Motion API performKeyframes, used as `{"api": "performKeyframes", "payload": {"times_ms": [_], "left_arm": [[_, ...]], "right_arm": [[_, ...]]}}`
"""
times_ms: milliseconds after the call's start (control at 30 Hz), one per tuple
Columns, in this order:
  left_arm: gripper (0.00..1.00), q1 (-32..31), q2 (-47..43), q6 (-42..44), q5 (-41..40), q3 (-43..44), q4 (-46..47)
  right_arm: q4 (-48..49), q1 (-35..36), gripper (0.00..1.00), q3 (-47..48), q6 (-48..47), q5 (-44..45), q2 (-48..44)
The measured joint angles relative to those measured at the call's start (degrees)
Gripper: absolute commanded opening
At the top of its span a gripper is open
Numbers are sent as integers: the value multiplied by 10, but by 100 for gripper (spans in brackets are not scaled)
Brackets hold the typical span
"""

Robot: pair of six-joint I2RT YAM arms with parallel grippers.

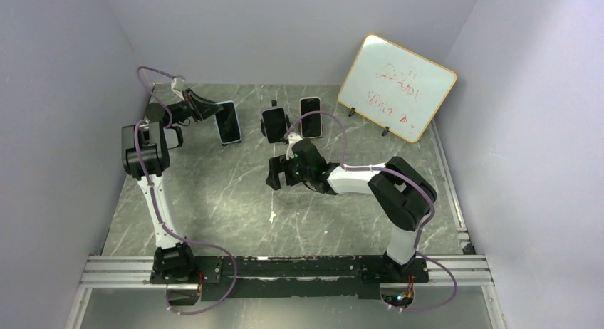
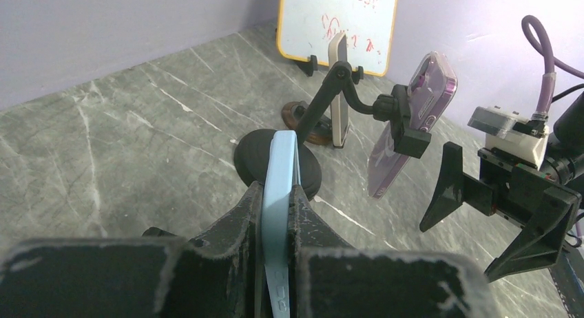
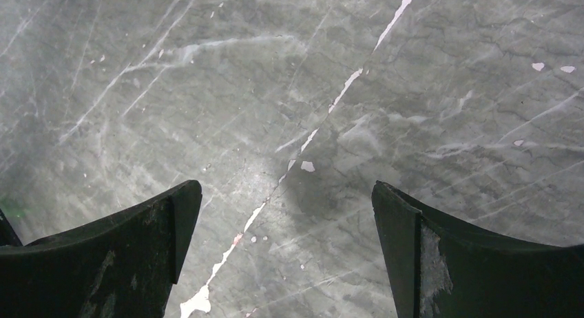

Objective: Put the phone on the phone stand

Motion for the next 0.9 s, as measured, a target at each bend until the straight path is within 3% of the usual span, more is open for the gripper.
{"api": "performKeyframes", "payload": {"times_ms": [900], "left_arm": [[5, 0, 21, -28, 11, 23, 1]], "right_arm": [[-8, 0, 100, 5, -3, -7, 4]]}}
